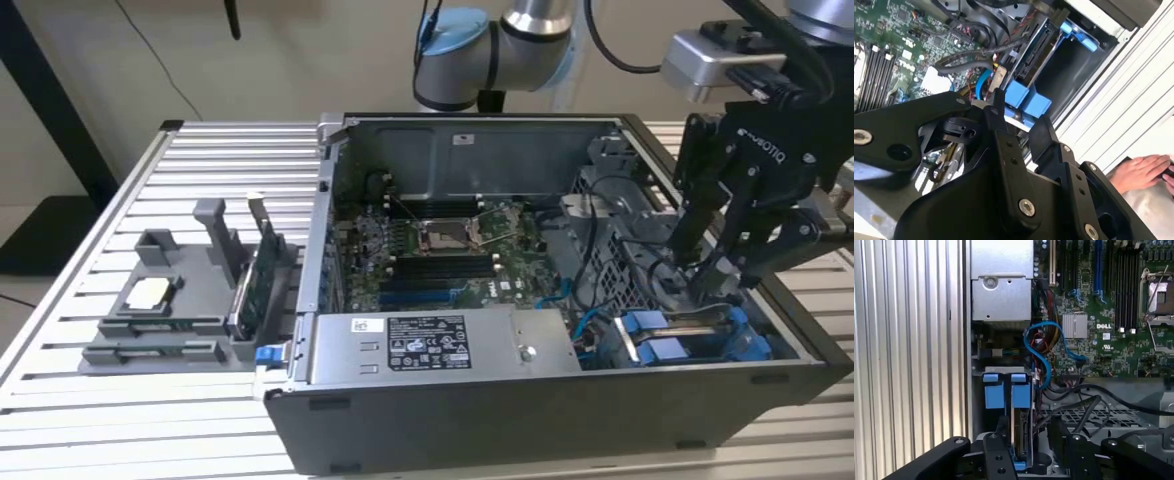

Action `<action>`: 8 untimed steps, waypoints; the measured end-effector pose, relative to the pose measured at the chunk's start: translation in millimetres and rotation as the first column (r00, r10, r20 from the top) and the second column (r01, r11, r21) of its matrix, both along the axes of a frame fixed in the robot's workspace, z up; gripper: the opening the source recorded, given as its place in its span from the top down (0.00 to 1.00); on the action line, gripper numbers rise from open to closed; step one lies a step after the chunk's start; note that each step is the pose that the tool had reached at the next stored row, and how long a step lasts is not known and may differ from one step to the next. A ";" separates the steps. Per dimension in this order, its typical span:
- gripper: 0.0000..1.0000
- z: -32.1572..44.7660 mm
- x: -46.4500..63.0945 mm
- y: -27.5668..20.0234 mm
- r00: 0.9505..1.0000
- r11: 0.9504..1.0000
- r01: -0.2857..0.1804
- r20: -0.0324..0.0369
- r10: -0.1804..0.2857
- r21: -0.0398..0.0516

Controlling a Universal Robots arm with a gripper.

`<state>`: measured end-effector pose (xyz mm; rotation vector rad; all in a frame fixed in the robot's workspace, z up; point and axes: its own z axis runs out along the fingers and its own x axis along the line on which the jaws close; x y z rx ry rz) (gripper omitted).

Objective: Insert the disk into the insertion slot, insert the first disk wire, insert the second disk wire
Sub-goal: 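Insert the disk into the insertion slot, then insert the first disk wire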

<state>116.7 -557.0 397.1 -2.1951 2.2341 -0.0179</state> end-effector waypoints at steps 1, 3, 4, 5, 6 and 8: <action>0.53 -0.2 0.0 3.3 1.000 1.000 0.000 0.007 0.000 0.000; 0.53 -1.1 0.0 11.0 1.000 1.000 -0.001 0.019 0.001 0.000; 0.53 -1.7 0.0 14.9 1.000 1.000 -0.001 0.024 0.001 0.000; 0.53 -2.3 0.0 17.8 1.000 1.000 -0.001 0.028 0.001 0.000; 0.53 -3.1 0.0 19.3 0.999 1.000 -0.002 0.033 0.002 0.000; 0.53 -5.7 0.2 19.8 0.999 1.000 -0.003 0.040 0.003 -0.001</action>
